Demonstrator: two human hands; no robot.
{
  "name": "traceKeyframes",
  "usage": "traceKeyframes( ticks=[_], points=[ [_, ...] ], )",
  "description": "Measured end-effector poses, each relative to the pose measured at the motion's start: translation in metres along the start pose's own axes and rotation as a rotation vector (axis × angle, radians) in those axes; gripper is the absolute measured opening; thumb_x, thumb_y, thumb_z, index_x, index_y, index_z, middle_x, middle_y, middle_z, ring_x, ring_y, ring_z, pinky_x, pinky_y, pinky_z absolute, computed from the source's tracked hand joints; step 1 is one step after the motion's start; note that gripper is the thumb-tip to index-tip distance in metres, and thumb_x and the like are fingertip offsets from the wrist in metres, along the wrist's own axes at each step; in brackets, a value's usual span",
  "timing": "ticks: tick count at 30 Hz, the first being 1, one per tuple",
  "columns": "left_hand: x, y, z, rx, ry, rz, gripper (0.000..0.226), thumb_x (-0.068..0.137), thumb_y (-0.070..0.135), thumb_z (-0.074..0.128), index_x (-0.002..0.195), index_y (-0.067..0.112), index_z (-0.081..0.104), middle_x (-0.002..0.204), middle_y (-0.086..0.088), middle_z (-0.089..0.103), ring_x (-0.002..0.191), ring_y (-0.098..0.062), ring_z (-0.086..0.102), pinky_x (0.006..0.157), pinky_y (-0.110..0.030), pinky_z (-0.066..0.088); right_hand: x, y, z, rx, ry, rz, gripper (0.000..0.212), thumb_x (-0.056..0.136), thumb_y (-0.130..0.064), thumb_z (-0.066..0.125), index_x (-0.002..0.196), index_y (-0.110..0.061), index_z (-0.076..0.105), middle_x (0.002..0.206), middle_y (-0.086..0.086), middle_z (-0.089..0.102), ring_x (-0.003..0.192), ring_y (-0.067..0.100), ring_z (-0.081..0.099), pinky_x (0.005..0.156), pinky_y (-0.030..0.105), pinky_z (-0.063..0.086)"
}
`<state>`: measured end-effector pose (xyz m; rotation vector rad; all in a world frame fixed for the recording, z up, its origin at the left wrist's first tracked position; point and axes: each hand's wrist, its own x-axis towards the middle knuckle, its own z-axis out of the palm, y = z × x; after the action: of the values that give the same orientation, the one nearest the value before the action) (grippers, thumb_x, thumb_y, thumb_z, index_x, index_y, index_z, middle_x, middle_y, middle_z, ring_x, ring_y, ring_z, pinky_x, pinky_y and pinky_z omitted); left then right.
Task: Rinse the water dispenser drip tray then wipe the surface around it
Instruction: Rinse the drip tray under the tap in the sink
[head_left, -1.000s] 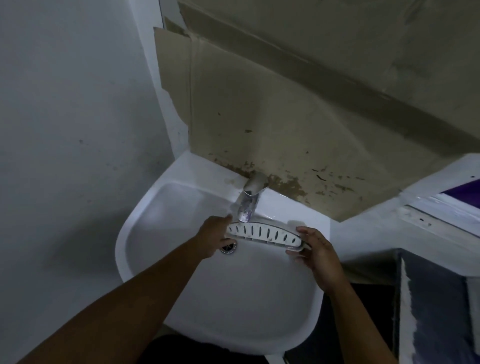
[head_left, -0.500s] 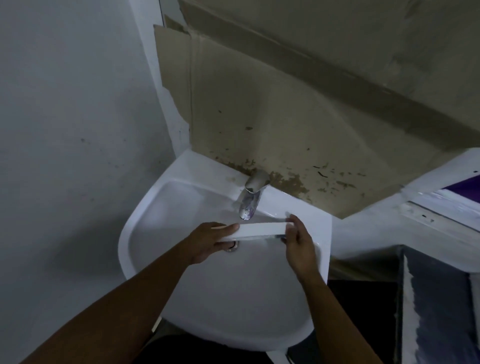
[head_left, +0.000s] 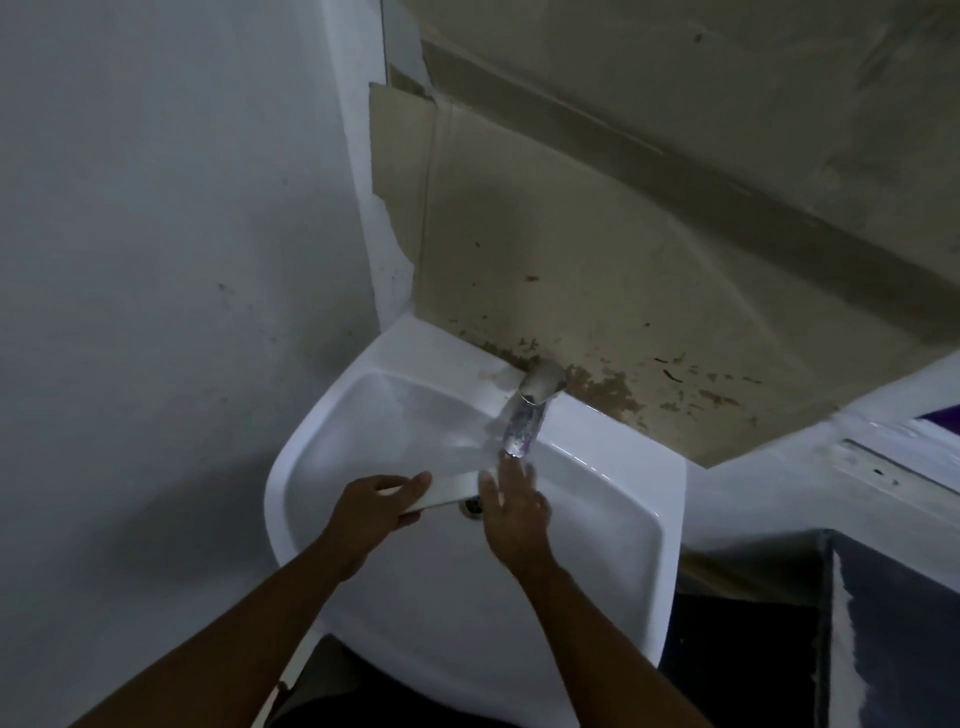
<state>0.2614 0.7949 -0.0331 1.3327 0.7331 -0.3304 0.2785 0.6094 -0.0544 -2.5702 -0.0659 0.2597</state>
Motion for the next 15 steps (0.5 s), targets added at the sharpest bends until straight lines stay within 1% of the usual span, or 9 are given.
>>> traceKeyframes(
  ticks=[2, 4, 6, 7, 9, 10, 11, 14, 15],
  points=[
    [0.001, 0.001, -0.002, 0.000, 0.018, 0.020, 0.050, 0.066, 0.038, 0.084, 0.094, -0.002, 0.072, 0.104, -0.017, 0.070, 0.091, -0.026, 0.071, 0.080, -0.038, 0.060, 0.011, -0.008, -0.006, -0.030, -0.016, 0.124, 0.064, 0.094, -0.053, 0.020, 0.146, -0.020, 0.035, 0.155, 0.007, 0.038, 0.144, 0.033, 0.032, 0.110, 0.058, 0.025],
    [0.003, 0.005, -0.004, -0.016, 0.029, 0.032, 0.067, 0.057, 0.049, 0.086, 0.099, -0.002, 0.071, 0.105, -0.016, 0.071, 0.091, -0.024, 0.072, 0.080, -0.036, 0.060, 0.006, -0.022, -0.004, 0.019, -0.139, -0.059, 0.074, 0.094, -0.065, 0.009, 0.156, -0.026, 0.019, 0.164, -0.010, 0.011, 0.151, 0.011, 0.007, 0.117, 0.042, 0.005],
    [0.006, 0.009, -0.005, 0.017, 0.040, 0.044, 0.075, 0.055, 0.054, 0.085, 0.104, -0.001, 0.070, 0.107, -0.014, 0.071, 0.089, -0.022, 0.072, 0.079, -0.035, 0.060, 0.000, -0.031, -0.005, 0.040, -0.195, -0.211, 0.066, 0.097, -0.062, 0.007, 0.156, -0.032, 0.010, 0.161, -0.019, -0.002, 0.150, 0.001, -0.005, 0.116, 0.032, -0.003],
    [0.006, 0.012, -0.005, 0.045, 0.043, 0.050, 0.073, 0.058, 0.052, 0.084, 0.105, -0.001, 0.069, 0.107, -0.013, 0.070, 0.088, -0.021, 0.072, 0.079, -0.035, 0.060, 0.005, -0.028, -0.002, 0.097, -0.197, -0.135, 0.062, 0.099, -0.058, 0.008, 0.155, -0.032, 0.011, 0.162, -0.017, 0.002, 0.151, 0.002, 0.001, 0.116, 0.032, 0.000],
    [0.003, 0.015, -0.003, 0.087, 0.041, 0.049, 0.066, 0.064, 0.046, 0.083, 0.108, -0.001, 0.067, 0.108, -0.011, 0.068, 0.088, -0.021, 0.071, 0.079, -0.035, 0.060, 0.018, -0.023, -0.004, 0.199, -0.154, 0.281, 0.057, 0.103, -0.045, 0.015, 0.155, -0.023, 0.025, 0.164, 0.002, 0.020, 0.149, 0.017, 0.021, 0.117, 0.041, 0.010],
    [0.002, 0.016, -0.003, 0.090, 0.042, 0.054, 0.064, 0.065, 0.044, 0.083, 0.108, -0.001, 0.067, 0.108, -0.011, 0.067, 0.088, -0.021, 0.071, 0.078, -0.034, 0.060, 0.020, -0.026, -0.005, 0.202, -0.135, 0.380, 0.054, 0.104, -0.042, 0.019, 0.153, -0.021, 0.030, 0.162, 0.005, 0.026, 0.148, 0.020, 0.023, 0.117, 0.044, 0.011],
    [0.002, 0.017, -0.004, 0.074, 0.046, 0.051, 0.061, 0.066, 0.043, 0.083, 0.105, -0.001, 0.068, 0.106, -0.011, 0.069, 0.089, -0.022, 0.071, 0.078, -0.034, 0.060, 0.016, -0.035, -0.005, 0.166, -0.095, 0.326, 0.054, 0.104, -0.044, 0.021, 0.153, -0.023, 0.028, 0.163, 0.000, 0.023, 0.150, 0.019, 0.018, 0.118, 0.044, 0.008],
    [0.002, 0.017, -0.013, 0.000, 0.049, 0.034, 0.050, 0.068, 0.041, 0.082, 0.096, 0.001, 0.073, 0.099, -0.012, 0.074, 0.089, -0.024, 0.072, 0.080, -0.034, 0.060, -0.003, -0.050, 0.002, 0.102, -0.136, -0.173, 0.067, 0.098, -0.061, 0.005, 0.156, -0.029, 0.013, 0.163, -0.016, 0.002, 0.151, 0.007, -0.007, 0.116, 0.037, 0.000],
    [0.003, 0.017, -0.016, 0.010, 0.049, 0.020, 0.050, 0.068, 0.041, 0.082, 0.096, 0.001, 0.073, 0.099, -0.012, 0.073, 0.088, -0.023, 0.072, 0.081, -0.035, 0.060, -0.003, -0.046, 0.003, 0.115, -0.173, -0.175, 0.068, 0.097, -0.061, 0.003, 0.156, -0.030, 0.017, 0.164, -0.014, 0.007, 0.152, 0.008, -0.003, 0.116, 0.036, 0.004]
  ],
)
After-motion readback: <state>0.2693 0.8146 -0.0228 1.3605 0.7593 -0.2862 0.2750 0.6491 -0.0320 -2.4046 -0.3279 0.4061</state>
